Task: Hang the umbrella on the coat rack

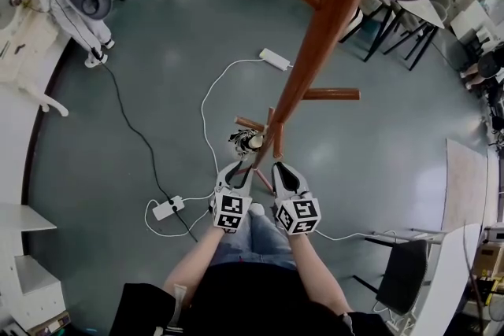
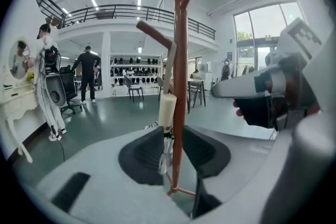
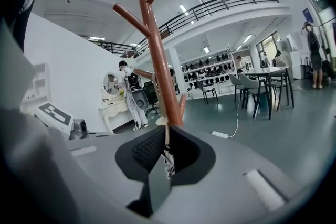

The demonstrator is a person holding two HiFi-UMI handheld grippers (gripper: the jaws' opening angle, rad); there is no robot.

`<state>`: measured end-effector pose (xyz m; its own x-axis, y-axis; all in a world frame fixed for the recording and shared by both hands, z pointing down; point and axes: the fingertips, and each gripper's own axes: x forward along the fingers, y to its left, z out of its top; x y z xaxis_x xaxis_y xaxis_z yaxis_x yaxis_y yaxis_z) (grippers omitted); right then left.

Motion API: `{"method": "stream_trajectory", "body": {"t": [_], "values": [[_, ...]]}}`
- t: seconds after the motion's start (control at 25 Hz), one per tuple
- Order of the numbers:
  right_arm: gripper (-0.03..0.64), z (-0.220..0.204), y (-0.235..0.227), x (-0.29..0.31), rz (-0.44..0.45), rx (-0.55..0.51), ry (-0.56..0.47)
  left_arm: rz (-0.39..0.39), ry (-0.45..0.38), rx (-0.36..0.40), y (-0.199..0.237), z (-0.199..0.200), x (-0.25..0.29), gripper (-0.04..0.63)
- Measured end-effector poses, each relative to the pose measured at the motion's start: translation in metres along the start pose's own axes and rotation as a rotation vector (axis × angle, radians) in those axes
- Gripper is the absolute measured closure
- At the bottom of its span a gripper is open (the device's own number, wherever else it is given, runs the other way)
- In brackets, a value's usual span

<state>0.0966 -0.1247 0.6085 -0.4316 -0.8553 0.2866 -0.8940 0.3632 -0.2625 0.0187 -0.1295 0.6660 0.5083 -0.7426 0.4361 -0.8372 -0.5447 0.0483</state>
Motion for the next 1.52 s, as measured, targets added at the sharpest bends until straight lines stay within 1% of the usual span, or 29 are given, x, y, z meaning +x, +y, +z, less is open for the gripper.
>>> {"method": "stream_trajectory", "body": {"t": [0.12,0.24,0.48,0.68,0.8,0.96,1.04,1.2,1.52], "values": [[0.591,0.018,0.006,-0.009,-0.002,-0.009,-0.019,0.011,-0.042,0.018,0.002,0.033,-0.02,0.556],[0.597,0.042,0.007,-0.025,-0.014,-0.018,-0.052,0.022,-0.094,0.023,0.0,0.07,-0.042,0.588],[0.598,0.103,0.009,-0.053,-0.041,-0.043,-0.158,0.026,-0.212,0.041,-0.003,0.148,-0.079,0.588],[0.601,0.168,0.011,-0.076,-0.057,-0.068,-0.285,0.031,-0.305,0.071,-0.005,0.212,-0.104,0.588],[0.603,0.202,0.017,-0.088,-0.048,-0.094,-0.355,0.045,-0.328,0.112,-0.004,0.239,-0.113,0.588],[0.607,0.236,0.03,-0.101,-0.031,-0.143,-0.425,0.057,-0.385,0.122,-0.003,0.271,-0.121,0.588],[0.609,0.245,0.035,-0.105,-0.026,-0.166,-0.442,0.061,-0.408,0.12,-0.004,0.283,-0.124,0.588],[0.609,0.249,0.035,-0.109,-0.039,-0.174,-0.444,0.059,-0.389,0.145,-0.009,0.293,-0.124,0.588],[0.611,0.245,0.036,-0.107,-0.044,-0.164,-0.43,0.015,-0.388,0.137,-0.018,0.296,-0.123,0.588]]}}
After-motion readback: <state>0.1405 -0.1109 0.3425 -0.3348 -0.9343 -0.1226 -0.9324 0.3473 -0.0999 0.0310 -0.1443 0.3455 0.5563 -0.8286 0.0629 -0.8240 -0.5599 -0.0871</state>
